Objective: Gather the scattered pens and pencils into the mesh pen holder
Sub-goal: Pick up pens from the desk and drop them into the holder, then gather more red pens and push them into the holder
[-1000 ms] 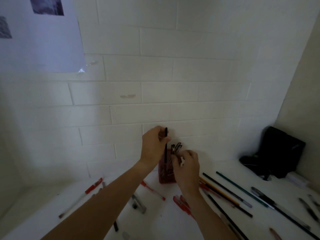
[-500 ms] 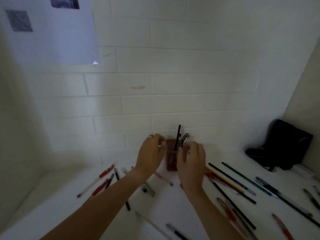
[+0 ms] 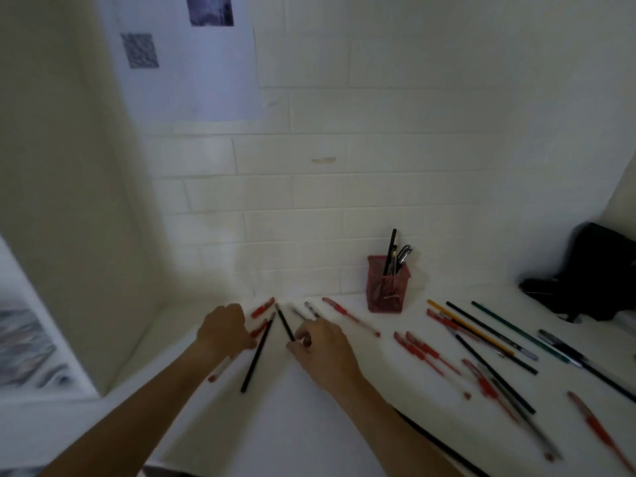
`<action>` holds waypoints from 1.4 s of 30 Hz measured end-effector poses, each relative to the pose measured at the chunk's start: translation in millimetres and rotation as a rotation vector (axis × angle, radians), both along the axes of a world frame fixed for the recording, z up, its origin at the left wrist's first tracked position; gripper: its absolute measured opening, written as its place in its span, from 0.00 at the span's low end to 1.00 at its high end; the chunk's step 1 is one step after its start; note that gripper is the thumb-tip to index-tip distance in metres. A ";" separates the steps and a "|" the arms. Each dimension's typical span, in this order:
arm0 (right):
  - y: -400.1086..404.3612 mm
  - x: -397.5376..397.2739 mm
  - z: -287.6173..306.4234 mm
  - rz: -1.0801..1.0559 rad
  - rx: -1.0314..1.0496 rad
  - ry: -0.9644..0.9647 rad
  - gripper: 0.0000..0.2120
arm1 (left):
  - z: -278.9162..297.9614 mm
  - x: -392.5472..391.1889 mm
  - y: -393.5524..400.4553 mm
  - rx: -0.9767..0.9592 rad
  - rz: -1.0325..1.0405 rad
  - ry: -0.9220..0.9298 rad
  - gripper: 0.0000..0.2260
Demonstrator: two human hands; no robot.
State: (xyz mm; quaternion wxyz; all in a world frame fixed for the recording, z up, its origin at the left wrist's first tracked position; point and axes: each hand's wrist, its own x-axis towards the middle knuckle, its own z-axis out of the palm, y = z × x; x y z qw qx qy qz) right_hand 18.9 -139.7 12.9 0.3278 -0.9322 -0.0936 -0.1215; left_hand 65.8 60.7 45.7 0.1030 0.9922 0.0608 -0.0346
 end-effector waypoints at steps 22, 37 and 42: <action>-45.8 3.7 73.7 -0.235 0.442 -0.076 0.02 | 54.1 -12.2 -116.5 -0.946 -0.183 -0.396 0.07; -161.3 82.1 60.2 -0.504 0.189 -0.280 0.05 | 61.9 68.9 -238.1 -0.812 -0.325 -0.607 0.02; -155.6 84.4 38.8 -0.460 0.146 -0.251 0.08 | 37.5 74.7 -239.0 -0.558 -0.311 -0.504 0.07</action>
